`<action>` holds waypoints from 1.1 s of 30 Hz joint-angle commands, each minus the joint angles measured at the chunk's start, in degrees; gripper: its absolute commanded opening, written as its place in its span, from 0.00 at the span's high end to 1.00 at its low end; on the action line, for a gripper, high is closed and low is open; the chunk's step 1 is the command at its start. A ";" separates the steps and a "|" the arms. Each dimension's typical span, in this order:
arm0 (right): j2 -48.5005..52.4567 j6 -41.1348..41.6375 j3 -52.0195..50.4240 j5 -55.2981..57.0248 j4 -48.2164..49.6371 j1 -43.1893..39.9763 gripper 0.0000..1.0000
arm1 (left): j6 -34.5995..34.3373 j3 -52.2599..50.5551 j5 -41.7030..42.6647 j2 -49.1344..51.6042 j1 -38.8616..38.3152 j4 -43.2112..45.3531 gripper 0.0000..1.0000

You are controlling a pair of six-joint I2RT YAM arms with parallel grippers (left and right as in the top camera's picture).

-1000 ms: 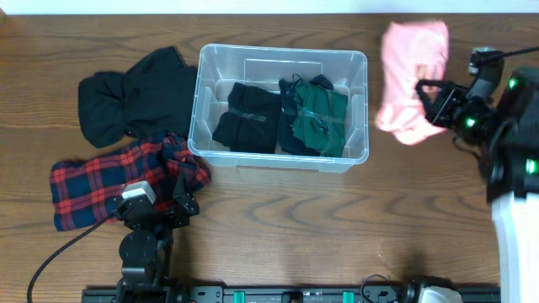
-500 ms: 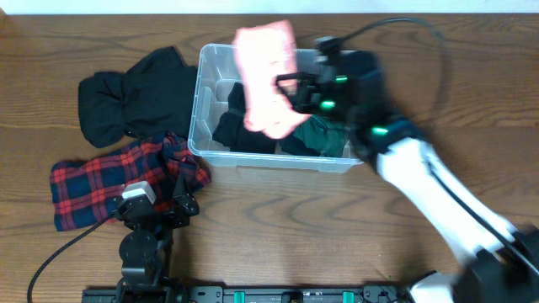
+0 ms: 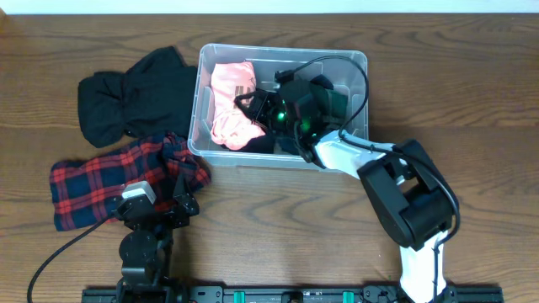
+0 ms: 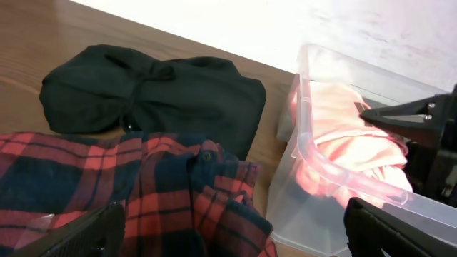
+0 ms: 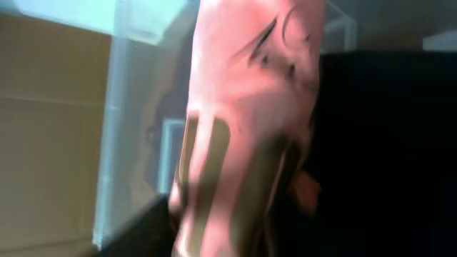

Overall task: Pack container
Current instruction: 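Release the pink t-shirt and retract the right arm to rest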

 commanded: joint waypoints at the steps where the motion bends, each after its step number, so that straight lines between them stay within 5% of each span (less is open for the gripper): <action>1: -2.40 -12.24 1.27 -8.52 -2.62 -2.49 0.01 | 0.57 -1.42 0.37 -0.35 0.28 -0.48 0.02; 14: -36.24 -45.29 8.74 0.52 -54.34 -17.09 0.01 | 0.57 -1.42 0.37 -0.37 0.28 -0.48 0.02; 22: -54.03 -51.23 8.74 4.46 -69.00 -32.06 0.01 | 0.57 -1.42 0.37 -0.35 0.28 -0.48 0.02; 33: -50.93 -51.41 8.63 5.70 -81.70 -45.97 0.01 | 0.55 -1.42 1.44 -0.35 0.28 -0.48 0.02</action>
